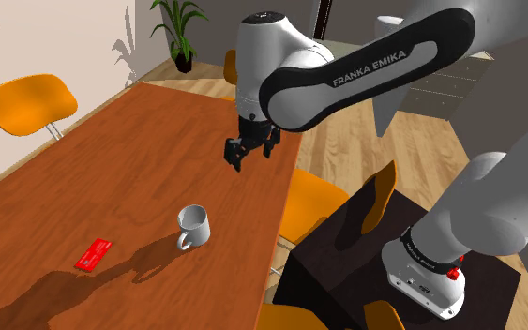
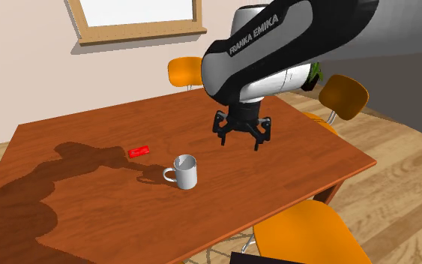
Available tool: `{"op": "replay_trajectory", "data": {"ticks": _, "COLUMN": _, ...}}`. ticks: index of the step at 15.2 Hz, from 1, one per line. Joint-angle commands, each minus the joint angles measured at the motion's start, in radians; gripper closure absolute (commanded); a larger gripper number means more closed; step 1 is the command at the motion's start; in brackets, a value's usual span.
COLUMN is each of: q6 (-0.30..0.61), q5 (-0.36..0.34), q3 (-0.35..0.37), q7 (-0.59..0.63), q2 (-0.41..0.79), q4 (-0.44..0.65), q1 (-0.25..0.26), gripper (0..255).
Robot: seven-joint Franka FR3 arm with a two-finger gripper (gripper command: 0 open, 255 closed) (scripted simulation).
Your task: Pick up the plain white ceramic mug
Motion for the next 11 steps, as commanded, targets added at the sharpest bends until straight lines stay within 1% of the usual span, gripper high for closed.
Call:
{"op": "replay_trajectory", "data": {"ticks": 1, "q6": 0.034, "q5": -0.02, "q3": 0.021, "q7": 0.045, "q2": 0.072, "q4": 0.027, "q1": 0.01, "gripper": 0}}
{"op": "replay_trajectory", "data": {"ticks": 6, "q6": 0.084, "q5": -0.09, "q3": 0.049, "q7": 0.154, "q2": 0.259, "q4": 0.131, "q1": 0.049, "gripper": 0}}
{"op": "replay_trajectory", "data": {"ticks": 11, "q6": 0.109, "q5": -0.161, "q3": 0.047, "q7": 0.249, "q2": 0.448, "q4": 0.264, "q1": 0.113, "gripper": 0}}
